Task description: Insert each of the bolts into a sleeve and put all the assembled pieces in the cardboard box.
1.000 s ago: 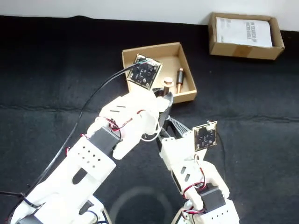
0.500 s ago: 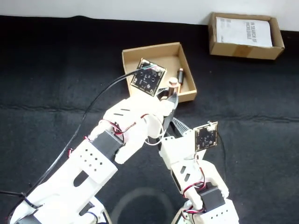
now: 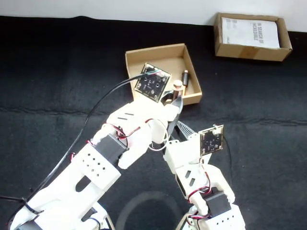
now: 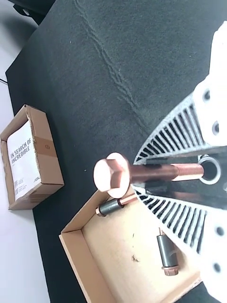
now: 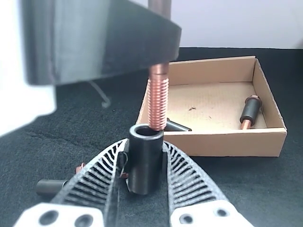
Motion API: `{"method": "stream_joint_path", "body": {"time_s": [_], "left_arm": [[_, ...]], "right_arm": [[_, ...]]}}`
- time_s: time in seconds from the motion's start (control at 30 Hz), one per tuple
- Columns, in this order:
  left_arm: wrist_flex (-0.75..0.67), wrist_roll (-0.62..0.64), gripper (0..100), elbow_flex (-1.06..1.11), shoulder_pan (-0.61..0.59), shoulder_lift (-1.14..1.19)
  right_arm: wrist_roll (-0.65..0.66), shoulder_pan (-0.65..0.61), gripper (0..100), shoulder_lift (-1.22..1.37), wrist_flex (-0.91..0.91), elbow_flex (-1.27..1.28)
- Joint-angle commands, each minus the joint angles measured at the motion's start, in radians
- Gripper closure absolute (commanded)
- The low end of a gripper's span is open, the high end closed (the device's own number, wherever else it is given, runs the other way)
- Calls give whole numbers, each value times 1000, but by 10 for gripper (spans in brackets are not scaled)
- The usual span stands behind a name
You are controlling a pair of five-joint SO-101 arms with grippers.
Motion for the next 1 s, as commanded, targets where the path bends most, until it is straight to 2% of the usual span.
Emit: {"method": "stream_joint_path", "body": {"time_s": [0.0,0.33,0.53,0.97], "left_arm": [[38,5,992,-10,16,-31],[51,3,992,-36,15,-33],[75,3,992,-93,12,-31],[106,3,992,-33,39,-28]], "right_arm": [[0,1,991,-7,-36,-25],[2,2,991,-7,-36,-19],[2,47,991,-7,-36,-18],[43,56,991,-7,-38,-19]]}}
